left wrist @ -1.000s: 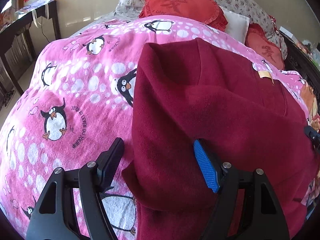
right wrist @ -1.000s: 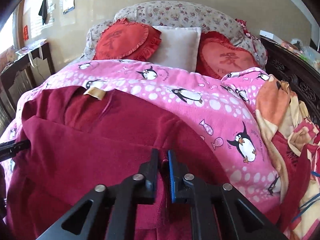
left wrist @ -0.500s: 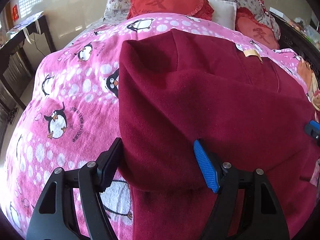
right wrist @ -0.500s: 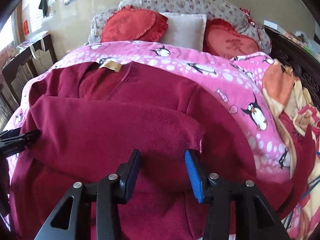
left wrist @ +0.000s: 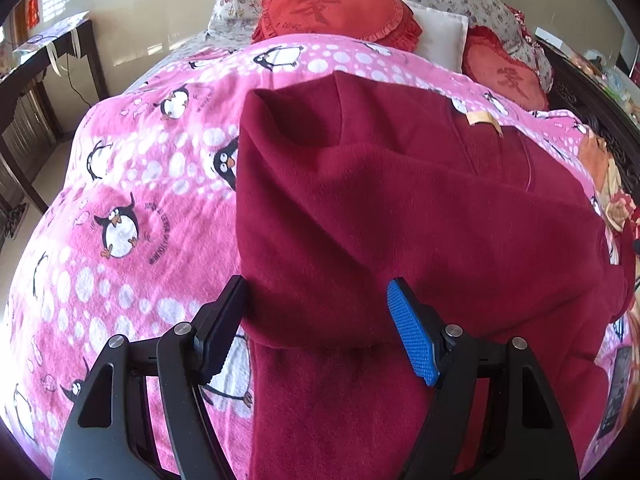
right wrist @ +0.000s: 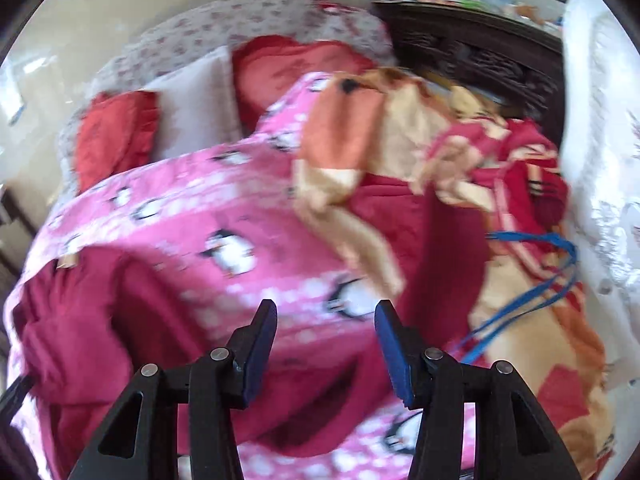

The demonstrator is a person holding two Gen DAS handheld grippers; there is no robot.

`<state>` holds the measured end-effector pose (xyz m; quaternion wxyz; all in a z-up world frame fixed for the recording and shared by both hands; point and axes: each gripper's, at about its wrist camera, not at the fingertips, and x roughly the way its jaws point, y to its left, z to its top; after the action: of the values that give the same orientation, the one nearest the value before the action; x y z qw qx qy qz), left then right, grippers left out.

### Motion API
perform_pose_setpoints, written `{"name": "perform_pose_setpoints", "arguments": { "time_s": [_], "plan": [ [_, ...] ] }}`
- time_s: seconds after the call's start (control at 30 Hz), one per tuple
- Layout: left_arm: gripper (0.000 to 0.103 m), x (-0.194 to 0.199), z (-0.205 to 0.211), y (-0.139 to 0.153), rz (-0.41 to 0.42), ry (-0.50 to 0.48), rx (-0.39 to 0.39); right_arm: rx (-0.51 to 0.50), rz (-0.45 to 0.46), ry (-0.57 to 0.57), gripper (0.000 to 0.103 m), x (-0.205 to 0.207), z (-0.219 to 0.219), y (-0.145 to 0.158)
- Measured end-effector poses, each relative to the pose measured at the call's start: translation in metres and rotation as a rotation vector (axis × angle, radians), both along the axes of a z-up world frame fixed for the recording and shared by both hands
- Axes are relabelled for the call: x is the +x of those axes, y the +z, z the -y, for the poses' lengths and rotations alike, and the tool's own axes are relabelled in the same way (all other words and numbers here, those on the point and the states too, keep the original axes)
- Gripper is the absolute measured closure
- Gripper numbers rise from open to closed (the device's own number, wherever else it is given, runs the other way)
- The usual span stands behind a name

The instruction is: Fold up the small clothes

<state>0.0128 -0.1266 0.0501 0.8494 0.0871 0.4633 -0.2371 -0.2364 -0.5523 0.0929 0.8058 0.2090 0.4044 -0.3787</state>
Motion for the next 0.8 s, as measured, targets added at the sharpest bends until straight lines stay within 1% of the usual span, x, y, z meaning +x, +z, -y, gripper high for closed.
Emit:
{"name": "perform_pose_setpoints", "arguments": {
  "time_s": [0.07,0.1,0.13,0.2,0.27,0.3,0.33,0.37,0.4,0.43,0.5,0.53,0.6,0.63,0.67,0.7,0.77,0.8],
  "plan": [
    [0.030,-0.002,0.000,0.000,0.007,-0.002,0.007,-0.033,-0.087,-0.024,0.047,0.005,0.014,-0.007],
    [0.030,-0.003,0.001,-0.001,0.007,-0.002,0.009,-0.043,-0.122,-0.038,0.038,0.008,0.022,-0.012],
    [0.030,-0.003,0.001,0.000,0.004,-0.001,0.010,-0.048,-0.143,-0.048,0.037,0.010,0.030,-0.018],
    [0.030,-0.002,0.001,0.000,-0.003,0.002,0.006,-0.028,-0.157,-0.051,0.038,0.010,0.046,-0.030],
    [0.030,-0.001,-0.001,0.001,-0.006,0.007,-0.002,0.006,-0.143,-0.056,0.065,0.004,0.059,-0.039],
    [0.030,-0.001,-0.001,0.001,-0.006,0.008,-0.003,0.031,-0.121,-0.056,0.084,-0.001,0.064,-0.039],
    [0.030,0.000,-0.001,0.001,-0.006,0.008,-0.002,0.049,-0.086,-0.056,0.091,-0.006,0.066,-0.037],
    [0.030,0.001,-0.002,0.001,-0.005,0.008,0.000,0.059,-0.036,-0.050,0.094,-0.012,0.065,-0.031],
    [0.030,0.001,-0.003,0.001,-0.004,0.009,0.001,0.057,0.017,-0.035,0.099,-0.017,0.063,-0.022],
    [0.030,0.001,-0.004,0.002,-0.004,0.012,-0.001,0.045,0.061,-0.014,0.099,-0.022,0.059,-0.010],
    [0.030,0.002,-0.007,0.004,-0.008,0.022,-0.015,0.033,0.197,0.070,0.099,-0.030,0.048,0.019],
    [0.030,0.003,-0.009,0.007,-0.009,0.029,-0.025,0.028,0.274,0.129,0.099,-0.034,0.041,0.038],
    [0.030,0.005,-0.015,0.013,-0.005,0.044,-0.048,-0.012,0.353,0.214,0.099,-0.036,0.027,0.073],
    [0.030,0.005,-0.018,0.016,-0.001,0.052,-0.058,-0.020,0.411,0.283,0.099,-0.034,0.017,0.093],
    [0.030,0.006,-0.021,0.020,0.005,0.059,-0.069,-0.025,0.452,0.335,0.099,-0.032,0.008,0.108],
    [0.030,0.007,-0.024,0.025,0.012,0.069,-0.080,-0.033,0.491,0.412,0.099,-0.025,-0.006,0.128],
    [0.030,0.009,-0.033,0.035,0.028,0.090,-0.104,-0.049,0.538,0.589,0.099,-0.006,-0.041,0.159],
    [0.030,0.009,-0.039,0.041,0.038,0.099,-0.118,-0.057,0.548,0.664,0.099,0.004,-0.058,0.169]
  ]
}}
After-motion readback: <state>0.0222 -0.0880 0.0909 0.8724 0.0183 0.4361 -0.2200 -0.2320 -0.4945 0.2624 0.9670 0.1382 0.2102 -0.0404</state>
